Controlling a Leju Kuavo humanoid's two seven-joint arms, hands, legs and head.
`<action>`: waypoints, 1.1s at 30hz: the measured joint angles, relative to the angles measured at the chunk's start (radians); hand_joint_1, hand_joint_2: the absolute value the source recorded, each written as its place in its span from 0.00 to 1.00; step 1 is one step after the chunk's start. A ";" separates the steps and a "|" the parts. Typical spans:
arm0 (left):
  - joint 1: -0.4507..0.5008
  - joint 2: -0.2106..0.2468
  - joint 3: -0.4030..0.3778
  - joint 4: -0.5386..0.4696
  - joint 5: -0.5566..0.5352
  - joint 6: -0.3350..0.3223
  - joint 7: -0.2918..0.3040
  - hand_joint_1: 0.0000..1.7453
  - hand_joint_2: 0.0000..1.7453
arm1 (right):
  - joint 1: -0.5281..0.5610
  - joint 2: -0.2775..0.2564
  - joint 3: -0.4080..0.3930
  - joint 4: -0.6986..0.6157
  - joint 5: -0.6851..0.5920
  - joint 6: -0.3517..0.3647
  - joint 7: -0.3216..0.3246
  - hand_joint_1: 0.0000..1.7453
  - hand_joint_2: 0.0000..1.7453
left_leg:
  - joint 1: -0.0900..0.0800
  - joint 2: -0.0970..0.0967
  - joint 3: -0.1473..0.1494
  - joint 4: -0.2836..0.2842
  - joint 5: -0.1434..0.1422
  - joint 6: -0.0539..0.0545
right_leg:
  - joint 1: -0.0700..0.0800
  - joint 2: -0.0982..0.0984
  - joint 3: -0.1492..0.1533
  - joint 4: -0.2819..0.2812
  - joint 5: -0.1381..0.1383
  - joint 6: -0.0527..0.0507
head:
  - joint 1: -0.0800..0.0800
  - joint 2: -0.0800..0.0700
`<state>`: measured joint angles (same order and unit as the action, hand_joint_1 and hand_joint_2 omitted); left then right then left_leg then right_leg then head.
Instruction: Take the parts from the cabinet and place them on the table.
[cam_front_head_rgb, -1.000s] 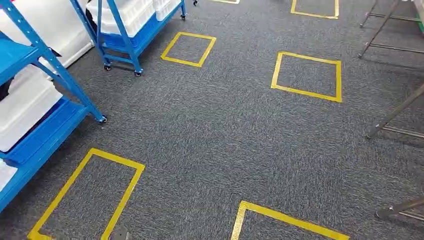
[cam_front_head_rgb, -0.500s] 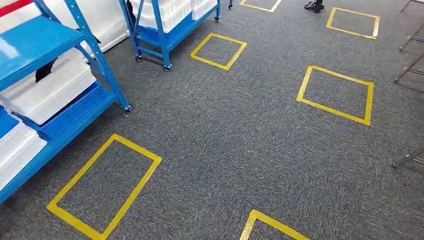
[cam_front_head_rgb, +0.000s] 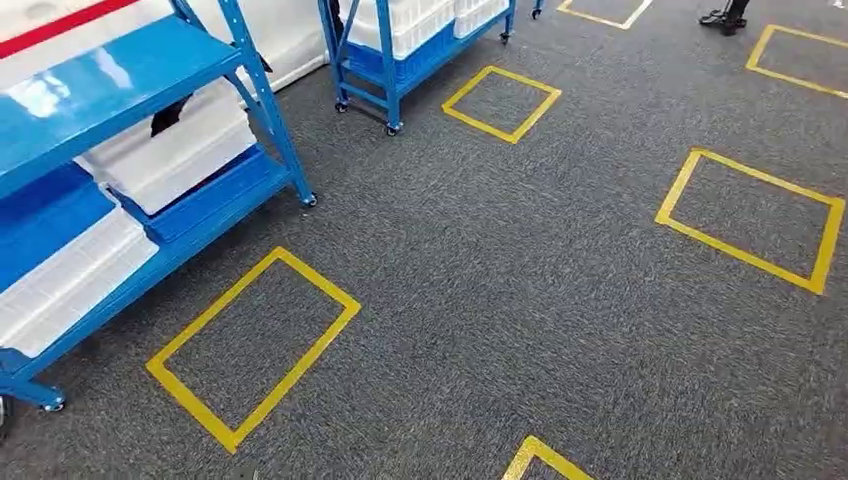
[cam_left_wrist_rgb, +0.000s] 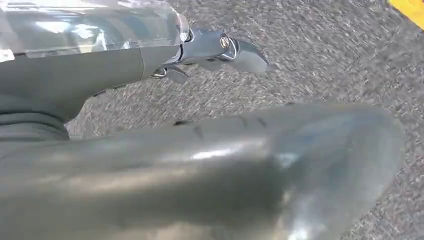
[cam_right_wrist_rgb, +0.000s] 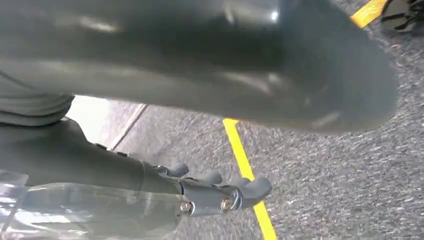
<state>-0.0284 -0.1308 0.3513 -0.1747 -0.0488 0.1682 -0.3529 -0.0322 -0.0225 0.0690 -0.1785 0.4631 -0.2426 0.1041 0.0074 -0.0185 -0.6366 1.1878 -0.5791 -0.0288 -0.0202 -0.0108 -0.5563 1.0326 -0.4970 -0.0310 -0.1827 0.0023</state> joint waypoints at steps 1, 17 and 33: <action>-0.001 0.000 0.001 0.000 0.000 0.001 0.000 0.00 0.00 | 0.002 0.000 0.000 0.000 0.000 0.000 0.000 0.00 0.00 | 0.001 0.004 -0.038 0.078 -0.032 -0.002 | 0.003 -0.015 -0.001 0.000 -0.001 -0.002 | 0.000 0.000; -0.001 -0.001 0.013 0.000 -0.003 0.008 0.006 0.00 0.00 | -0.004 0.003 0.000 -0.001 0.002 -0.007 -0.010 0.00 0.00 | -0.006 -0.006 0.101 -0.209 0.123 0.052 | 0.005 0.006 -0.097 0.265 -0.157 0.043 | 0.002 0.000; 0.004 -0.002 0.013 0.000 -0.002 0.000 -0.004 0.00 0.00 | 0.007 0.005 0.000 0.003 -0.002 -0.002 -0.007 0.00 0.00 | 0.003 0.008 -0.083 0.151 -0.033 -0.010 | 0.004 -0.024 0.005 0.004 -0.009 -0.002 | 0.000 0.000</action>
<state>-0.0248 -0.1324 0.3643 -0.1747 -0.0511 0.1682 -0.3567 -0.0252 -0.0179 0.0690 -0.1755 0.4612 -0.2441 0.0969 0.0102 -0.0110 -0.7199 1.3387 -0.6123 -0.0387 -0.0160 -0.0344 -0.5510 1.0364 -0.5063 -0.0333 -0.1823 0.0019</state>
